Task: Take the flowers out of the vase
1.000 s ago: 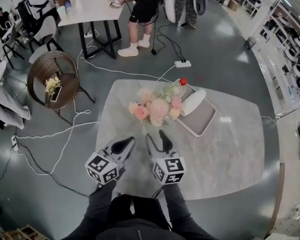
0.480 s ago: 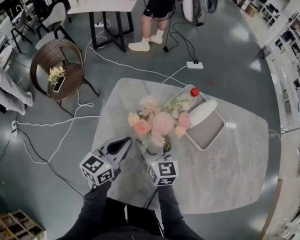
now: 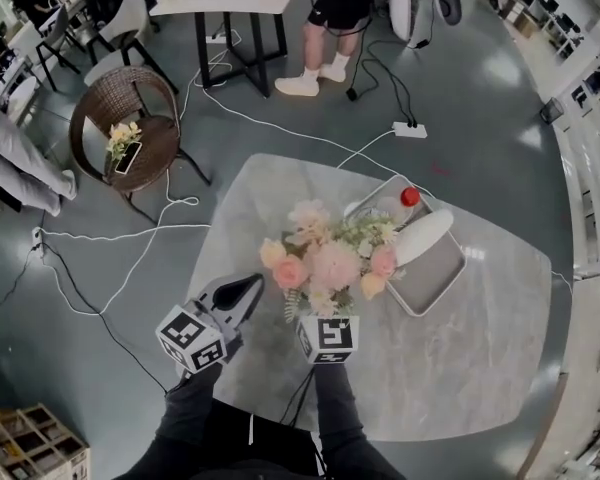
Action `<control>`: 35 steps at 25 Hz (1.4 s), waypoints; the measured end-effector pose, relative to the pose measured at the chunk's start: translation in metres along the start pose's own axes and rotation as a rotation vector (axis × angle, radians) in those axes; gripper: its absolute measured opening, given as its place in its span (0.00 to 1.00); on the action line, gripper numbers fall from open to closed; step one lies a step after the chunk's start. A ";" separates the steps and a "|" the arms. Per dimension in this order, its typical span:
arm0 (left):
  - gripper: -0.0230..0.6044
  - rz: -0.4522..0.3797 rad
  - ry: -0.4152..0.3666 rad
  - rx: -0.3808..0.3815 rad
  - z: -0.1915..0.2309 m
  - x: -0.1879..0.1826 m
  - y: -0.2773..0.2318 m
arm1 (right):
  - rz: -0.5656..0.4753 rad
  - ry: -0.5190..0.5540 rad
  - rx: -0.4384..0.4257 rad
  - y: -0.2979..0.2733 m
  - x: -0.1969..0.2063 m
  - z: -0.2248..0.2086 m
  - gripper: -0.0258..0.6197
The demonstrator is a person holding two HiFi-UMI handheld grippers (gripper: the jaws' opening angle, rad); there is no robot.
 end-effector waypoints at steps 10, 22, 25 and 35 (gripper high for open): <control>0.04 0.016 0.000 0.044 0.008 -0.009 -0.002 | -0.031 0.042 0.040 -0.016 -0.015 -0.002 0.80; 0.04 0.033 0.001 0.094 0.013 -0.014 -0.003 | -0.078 0.100 0.138 -0.015 -0.029 0.000 0.26; 0.04 0.033 -0.004 0.105 0.011 -0.013 -0.003 | -0.076 0.106 0.145 -0.013 -0.029 -0.002 0.20; 0.04 0.017 -0.008 0.113 0.011 -0.021 0.003 | -0.075 0.124 0.151 -0.010 -0.048 0.004 0.13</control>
Point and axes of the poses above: the fingertips, and each gripper's own axes: y backward along the fingers, z to its left, x out of its underside, the point moved 9 cm from there along y, backward along the fingers, and after that the axes turned 2 degrees about y, right-handed, at the moved point
